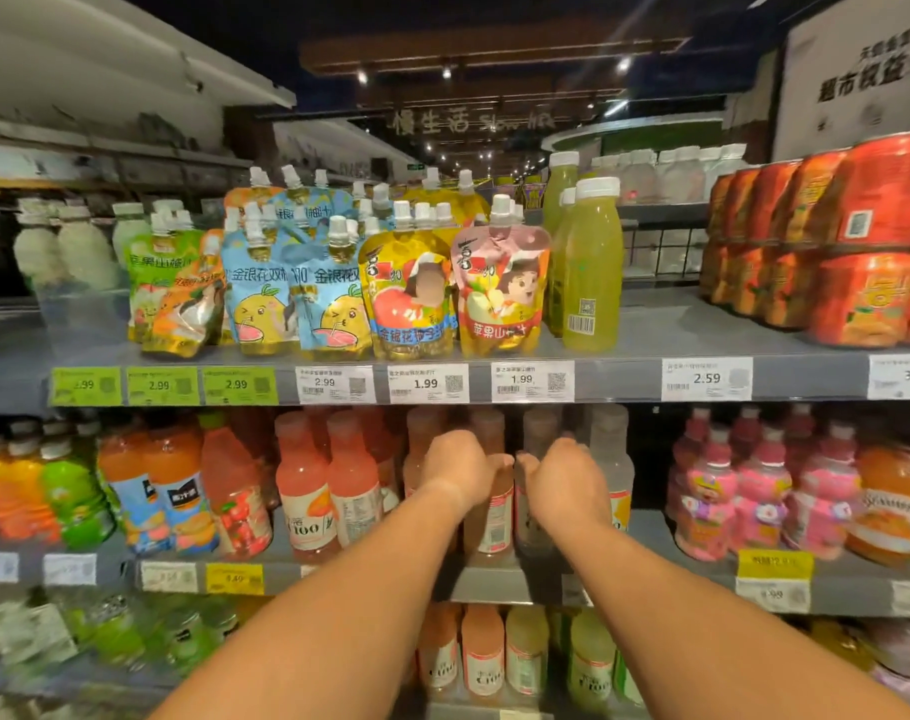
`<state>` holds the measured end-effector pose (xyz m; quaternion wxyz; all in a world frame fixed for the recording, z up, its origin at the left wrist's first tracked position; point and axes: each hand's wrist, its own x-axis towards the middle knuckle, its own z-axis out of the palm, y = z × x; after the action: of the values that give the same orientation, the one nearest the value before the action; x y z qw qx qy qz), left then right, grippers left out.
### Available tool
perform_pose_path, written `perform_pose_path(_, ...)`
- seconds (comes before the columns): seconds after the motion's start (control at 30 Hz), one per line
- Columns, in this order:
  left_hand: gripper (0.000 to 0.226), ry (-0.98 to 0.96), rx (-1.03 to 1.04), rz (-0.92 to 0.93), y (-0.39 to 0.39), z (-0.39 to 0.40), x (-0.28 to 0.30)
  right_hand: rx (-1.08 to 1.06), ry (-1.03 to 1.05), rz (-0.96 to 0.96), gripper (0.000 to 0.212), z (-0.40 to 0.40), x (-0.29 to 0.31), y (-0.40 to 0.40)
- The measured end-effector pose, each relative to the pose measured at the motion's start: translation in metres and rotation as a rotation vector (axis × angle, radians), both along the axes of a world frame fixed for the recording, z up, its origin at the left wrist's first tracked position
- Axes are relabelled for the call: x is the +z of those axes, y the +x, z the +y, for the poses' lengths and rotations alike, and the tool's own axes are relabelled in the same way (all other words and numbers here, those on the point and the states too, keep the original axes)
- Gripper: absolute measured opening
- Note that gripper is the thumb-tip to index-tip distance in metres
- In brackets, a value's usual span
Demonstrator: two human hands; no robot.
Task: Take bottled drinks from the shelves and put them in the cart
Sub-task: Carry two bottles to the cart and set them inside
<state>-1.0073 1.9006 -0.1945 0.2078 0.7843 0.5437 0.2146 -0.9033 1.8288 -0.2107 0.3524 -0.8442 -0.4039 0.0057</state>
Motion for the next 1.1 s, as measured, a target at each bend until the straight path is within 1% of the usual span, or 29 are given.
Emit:
perform_pose_path(0.1, 0.051, 0.006, 0.04, -0.001, 0.002, 0.002, 0.0, -0.003, -0.014, -0.018, 0.032, 0.002, -0.003, 0.0)
perform_pose_path(0.27, 0.039, 0.065, 0.09, -0.058, 0.005, -0.002, -0.008, 0.005, -0.037, -0.025, 0.027, 0.003, -0.003, 0.005)
perform_pose_path(0.37, 0.039, 0.081, 0.112, -0.098, 0.007, -0.008, -0.012, 0.023, -0.062, 0.003, 0.029, 0.003, 0.001, 0.007)
perform_pose_path(0.4, 0.039, 0.095, 0.111, -0.097, 0.007, -0.01, -0.012, 0.025, -0.061, 0.003, 0.028, 0.002, 0.0, 0.006)
perform_pose_path(0.5, 0.041, 0.142, 0.101, -0.078, 0.004, -0.014, -0.013, 0.014, -0.058, 0.008, 0.035, -0.003, -0.004, 0.0)
perform_pose_path(0.57, 0.038, 0.164, 0.083, -0.071, 0.0, -0.017, -0.014, 0.021, -0.03, 0.011, 0.034, -0.009, -0.008, -0.005)
perform_pose_path(0.63, 0.036, 0.191, 0.065, -0.059, -0.004, -0.022, -0.015, 0.032, -0.006, -0.039, 0.033, -0.017, -0.009, -0.007)
perform_pose_path(0.77, 0.038, 0.287, 0.031, -0.066, -0.015, -0.037, -0.012, 0.041, 0.011, -0.162, 0.036, -0.034, -0.004, -0.011)
perform_pose_path(0.9, 0.045, 0.344, -0.015, -0.076, -0.037, -0.053, -0.01, 0.055, -0.036, -0.191, 0.036, -0.052, 0.0, -0.025)
perform_pose_path(1.03, 0.03, 0.312, 0.032, -0.033, -0.088, -0.065, -0.02, 0.105, -0.045, -0.212, 0.038, -0.063, 0.0, -0.057)
perform_pose_path(1.1, 0.03, 0.253, 0.098, -0.007, -0.13, -0.069, -0.028, 0.141, -0.052, -0.176, 0.039, -0.064, 0.0, -0.084)
